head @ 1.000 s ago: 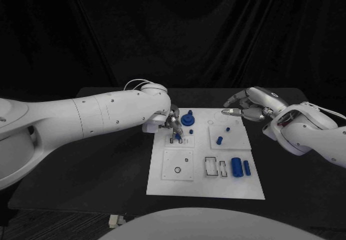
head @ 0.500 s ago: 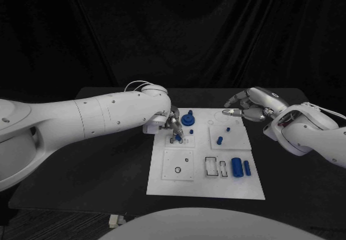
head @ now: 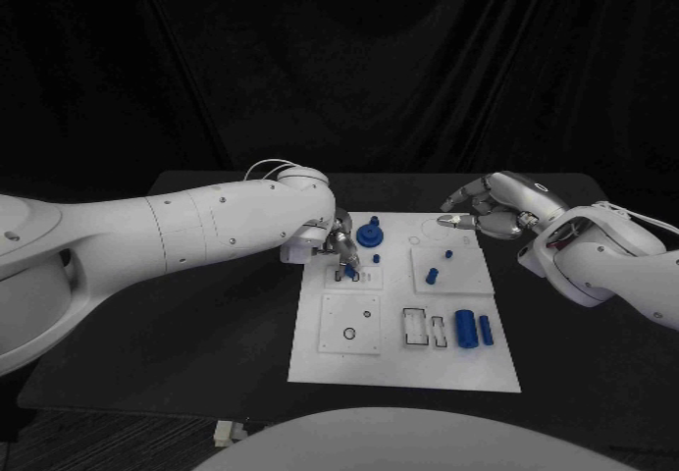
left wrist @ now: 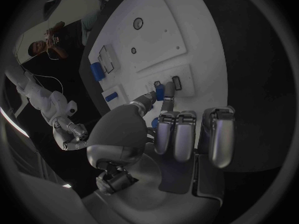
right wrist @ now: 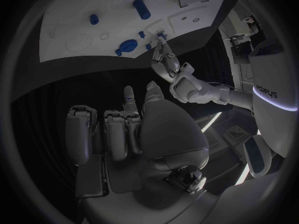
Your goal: Assemble the parts on the task board
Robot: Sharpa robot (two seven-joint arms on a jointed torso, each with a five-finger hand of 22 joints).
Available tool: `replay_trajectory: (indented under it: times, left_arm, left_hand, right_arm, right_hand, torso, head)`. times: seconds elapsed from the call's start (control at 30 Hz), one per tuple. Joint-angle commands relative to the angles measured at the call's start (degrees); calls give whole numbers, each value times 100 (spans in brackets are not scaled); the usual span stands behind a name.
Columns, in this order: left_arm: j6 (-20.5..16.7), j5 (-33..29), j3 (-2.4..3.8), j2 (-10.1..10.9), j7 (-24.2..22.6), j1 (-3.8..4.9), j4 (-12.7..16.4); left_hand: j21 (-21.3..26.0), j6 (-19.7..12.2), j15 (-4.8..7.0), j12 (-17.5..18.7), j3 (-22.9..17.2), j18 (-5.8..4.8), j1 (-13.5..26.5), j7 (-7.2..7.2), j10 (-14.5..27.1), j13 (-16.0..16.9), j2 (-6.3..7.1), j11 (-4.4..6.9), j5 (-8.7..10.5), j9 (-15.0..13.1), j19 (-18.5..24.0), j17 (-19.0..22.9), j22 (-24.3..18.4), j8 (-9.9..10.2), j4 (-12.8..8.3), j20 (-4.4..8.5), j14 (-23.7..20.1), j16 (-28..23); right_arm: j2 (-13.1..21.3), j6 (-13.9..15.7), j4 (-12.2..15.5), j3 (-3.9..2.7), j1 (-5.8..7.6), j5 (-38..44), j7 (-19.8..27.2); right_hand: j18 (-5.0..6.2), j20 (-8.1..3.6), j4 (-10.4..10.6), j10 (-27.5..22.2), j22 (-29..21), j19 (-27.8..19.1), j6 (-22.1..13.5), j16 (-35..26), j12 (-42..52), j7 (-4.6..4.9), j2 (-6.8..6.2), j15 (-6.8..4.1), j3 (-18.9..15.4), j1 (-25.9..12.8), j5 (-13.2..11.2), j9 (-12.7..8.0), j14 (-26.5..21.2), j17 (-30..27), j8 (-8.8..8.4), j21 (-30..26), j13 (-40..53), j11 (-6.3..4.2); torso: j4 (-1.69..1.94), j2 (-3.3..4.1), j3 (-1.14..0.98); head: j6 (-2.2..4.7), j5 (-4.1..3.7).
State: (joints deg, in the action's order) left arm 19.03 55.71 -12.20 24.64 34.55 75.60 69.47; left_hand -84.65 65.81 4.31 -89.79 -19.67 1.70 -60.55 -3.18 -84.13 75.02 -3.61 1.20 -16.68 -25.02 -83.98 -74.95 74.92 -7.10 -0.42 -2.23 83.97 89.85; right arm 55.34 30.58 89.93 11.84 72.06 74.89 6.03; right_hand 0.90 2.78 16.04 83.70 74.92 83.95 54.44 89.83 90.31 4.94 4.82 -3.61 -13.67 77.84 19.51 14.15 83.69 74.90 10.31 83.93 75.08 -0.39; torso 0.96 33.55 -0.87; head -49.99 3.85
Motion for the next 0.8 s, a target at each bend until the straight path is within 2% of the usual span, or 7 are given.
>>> replay_trajectory:
  times: [0.03,0.37,0.8]
  left_arm:
    - [63,-47,-2,-7,-26,-32,4]
    - [78,-47,-2,-6,-30,-69,3]
    - [116,-47,-2,-34,-39,-87,-12]
  left_hand:
    - [31,-8,33,-21,-666,27,32,29,-587,1498,-24,44,40,-7,-89,-1505,854,-34,-620,32,603,15]
    - [49,-22,42,-21,-628,28,149,40,-587,1498,-29,53,303,-39,-89,-1505,851,-36,-484,43,603,15]
    - [68,-18,46,-21,-577,33,231,45,-587,1498,-21,57,385,-53,-80,-1505,838,-38,-385,47,603,15]
  right_arm:
    - [4,-38,12,-3,-15,21,-104]
    - [-6,-76,4,-3,-19,22,-121]
    - [-14,-124,-8,-3,-24,57,-147]
  right_hand:
    - [87,32,2,630,1273,207,11,17,-31,13,3,25,-26,69,20,2,631,1510,-31,-37,1492,26]
    - [92,33,2,630,1266,194,13,17,-31,15,5,26,-31,101,60,1,631,1510,-33,-58,1492,28]
    - [93,34,0,630,1264,191,18,17,-31,16,7,27,-36,138,107,0,631,1510,-35,-64,1492,30]
  torso:
    - [2,-3,-2]
    - [-1,1,0]
    - [0,-1,-1]
  head:
    - [-1,-7]
    - [-1,3]
    - [-1,18]
